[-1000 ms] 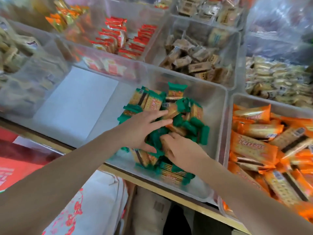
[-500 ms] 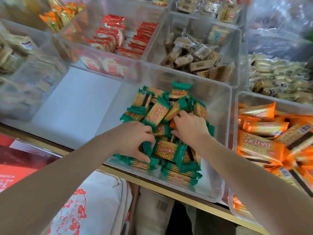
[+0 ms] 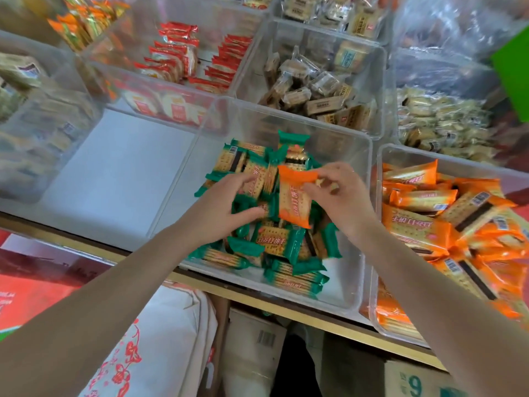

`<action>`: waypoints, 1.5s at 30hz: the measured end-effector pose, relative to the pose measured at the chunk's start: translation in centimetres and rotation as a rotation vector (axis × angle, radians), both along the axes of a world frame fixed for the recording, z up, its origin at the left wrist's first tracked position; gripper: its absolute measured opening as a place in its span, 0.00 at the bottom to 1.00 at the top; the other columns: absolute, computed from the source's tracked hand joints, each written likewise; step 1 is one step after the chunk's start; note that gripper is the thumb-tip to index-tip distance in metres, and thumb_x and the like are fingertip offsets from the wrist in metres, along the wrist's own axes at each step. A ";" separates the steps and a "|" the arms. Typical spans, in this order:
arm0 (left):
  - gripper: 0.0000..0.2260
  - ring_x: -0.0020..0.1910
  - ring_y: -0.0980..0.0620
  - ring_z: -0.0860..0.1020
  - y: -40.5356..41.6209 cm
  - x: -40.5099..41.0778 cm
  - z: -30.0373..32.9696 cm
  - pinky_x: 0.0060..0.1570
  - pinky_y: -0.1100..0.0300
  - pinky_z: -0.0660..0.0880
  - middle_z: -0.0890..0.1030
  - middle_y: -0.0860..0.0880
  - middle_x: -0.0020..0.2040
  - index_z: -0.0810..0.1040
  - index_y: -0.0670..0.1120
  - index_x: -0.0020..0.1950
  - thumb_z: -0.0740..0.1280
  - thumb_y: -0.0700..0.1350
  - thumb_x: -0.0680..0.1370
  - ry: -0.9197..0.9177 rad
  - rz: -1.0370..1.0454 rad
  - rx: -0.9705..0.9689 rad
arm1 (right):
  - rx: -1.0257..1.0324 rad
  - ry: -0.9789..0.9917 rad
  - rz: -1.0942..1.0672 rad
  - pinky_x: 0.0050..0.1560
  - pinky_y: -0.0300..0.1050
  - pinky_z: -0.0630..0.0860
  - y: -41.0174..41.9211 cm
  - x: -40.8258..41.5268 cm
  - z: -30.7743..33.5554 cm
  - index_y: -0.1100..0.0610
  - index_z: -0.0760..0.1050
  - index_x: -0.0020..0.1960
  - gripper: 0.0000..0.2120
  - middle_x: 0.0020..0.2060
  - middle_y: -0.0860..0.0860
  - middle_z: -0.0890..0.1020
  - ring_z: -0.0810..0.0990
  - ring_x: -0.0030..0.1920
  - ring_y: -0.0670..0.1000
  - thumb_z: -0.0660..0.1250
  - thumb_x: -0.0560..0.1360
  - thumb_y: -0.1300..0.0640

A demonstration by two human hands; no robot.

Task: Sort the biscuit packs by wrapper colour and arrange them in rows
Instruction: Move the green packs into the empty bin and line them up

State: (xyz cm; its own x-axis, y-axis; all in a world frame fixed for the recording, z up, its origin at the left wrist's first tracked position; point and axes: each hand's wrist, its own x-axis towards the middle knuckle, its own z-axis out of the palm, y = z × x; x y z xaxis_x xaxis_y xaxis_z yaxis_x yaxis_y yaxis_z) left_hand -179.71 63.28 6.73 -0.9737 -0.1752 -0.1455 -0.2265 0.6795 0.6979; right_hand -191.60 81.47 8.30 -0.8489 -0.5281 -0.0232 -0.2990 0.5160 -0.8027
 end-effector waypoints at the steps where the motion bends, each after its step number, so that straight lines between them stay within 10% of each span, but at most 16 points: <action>1: 0.31 0.67 0.59 0.65 1.0 -0.2 0.4 0.65 0.60 0.63 0.66 0.56 0.69 0.58 0.51 0.74 0.67 0.54 0.74 -0.004 0.033 0.082 | -0.179 -0.221 -0.058 0.48 0.35 0.73 0.7 0.7 1.1 0.52 0.78 0.46 0.03 0.45 0.49 0.80 0.78 0.45 0.45 0.66 0.75 0.58; 4: 0.27 0.59 0.61 0.74 4.4 -0.5 1.6 0.63 0.60 0.70 0.73 0.58 0.62 0.63 0.53 0.69 0.69 0.50 0.73 -0.022 0.026 0.379 | -0.608 -0.709 -0.130 0.48 0.43 0.79 2.7 2.2 3.2 0.56 0.76 0.49 0.07 0.43 0.51 0.83 0.82 0.46 0.49 0.60 0.79 0.61; 8: 0.11 0.42 0.60 0.81 9.4 -0.8 3.0 0.46 0.65 0.78 0.81 0.55 0.47 0.72 0.55 0.54 0.68 0.44 0.75 0.039 -0.053 0.527 | -0.702 -0.742 -0.198 0.44 0.43 0.79 5.5 3.3 4.1 0.52 0.73 0.57 0.12 0.42 0.49 0.83 0.82 0.46 0.48 0.64 0.73 0.55; 13: 0.11 0.43 0.67 0.75 13.7 -2.4 3.0 0.40 0.74 0.70 0.78 0.59 0.46 0.75 0.51 0.55 0.65 0.54 0.75 0.080 -0.169 0.229 | -0.430 -0.581 -0.331 0.47 0.50 0.80 10.2 2.5 3.9 0.50 0.68 0.63 0.16 0.49 0.50 0.82 0.82 0.49 0.51 0.65 0.76 0.59; 21: 0.09 0.46 0.63 0.73 12.4 -3.7 1.3 0.43 0.73 0.68 0.75 0.57 0.49 0.75 0.49 0.58 0.63 0.46 0.78 0.036 -0.142 -0.004 | 0.601 -0.047 -0.126 0.52 0.44 0.70 16.6 0.3 2.1 0.55 0.66 0.68 0.22 0.62 0.53 0.73 0.73 0.61 0.54 0.65 0.76 0.52; 25: 0.14 0.54 0.56 0.74 9.1 -3.1 0.5 0.53 0.64 0.71 0.75 0.54 0.55 0.73 0.48 0.63 0.63 0.47 0.78 -0.010 -0.045 -0.157 | 0.463 0.375 -0.163 0.61 0.48 0.69 13.6 1.0 2.8 0.56 0.71 0.65 0.17 0.61 0.52 0.72 0.70 0.63 0.54 0.62 0.77 0.53; 31: 0.24 0.70 0.45 0.61 2.3 0.6 -1.0 0.67 0.51 0.63 0.63 0.44 0.72 0.64 0.45 0.72 0.64 0.48 0.77 -0.112 -0.036 -0.537 | 0.339 0.361 0.294 0.58 0.50 0.72 5.4 3.1 1.5 0.58 0.75 0.59 0.12 0.58 0.53 0.75 0.72 0.59 0.54 0.63 0.77 0.57; 45: 0.33 0.75 0.43 0.46 -2.9 -0.1 -1.5 0.72 0.52 0.50 0.44 0.40 0.76 0.45 0.46 0.77 0.57 0.56 0.79 -0.208 0.011 -0.458 | 0.505 0.470 0.510 0.71 0.49 0.58 -7.2 -0.7 -1.3 0.56 0.64 0.71 0.21 0.72 0.54 0.64 0.60 0.72 0.55 0.59 0.79 0.56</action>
State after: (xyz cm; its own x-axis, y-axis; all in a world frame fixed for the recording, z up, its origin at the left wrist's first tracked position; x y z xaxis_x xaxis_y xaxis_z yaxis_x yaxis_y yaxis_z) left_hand -179.85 60.42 5.19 -0.9301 -0.2764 -0.2421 -0.3378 0.9024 0.2676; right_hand -192.32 74.28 7.03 -0.4911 -0.8688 -0.0635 -0.8357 0.4905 -0.2469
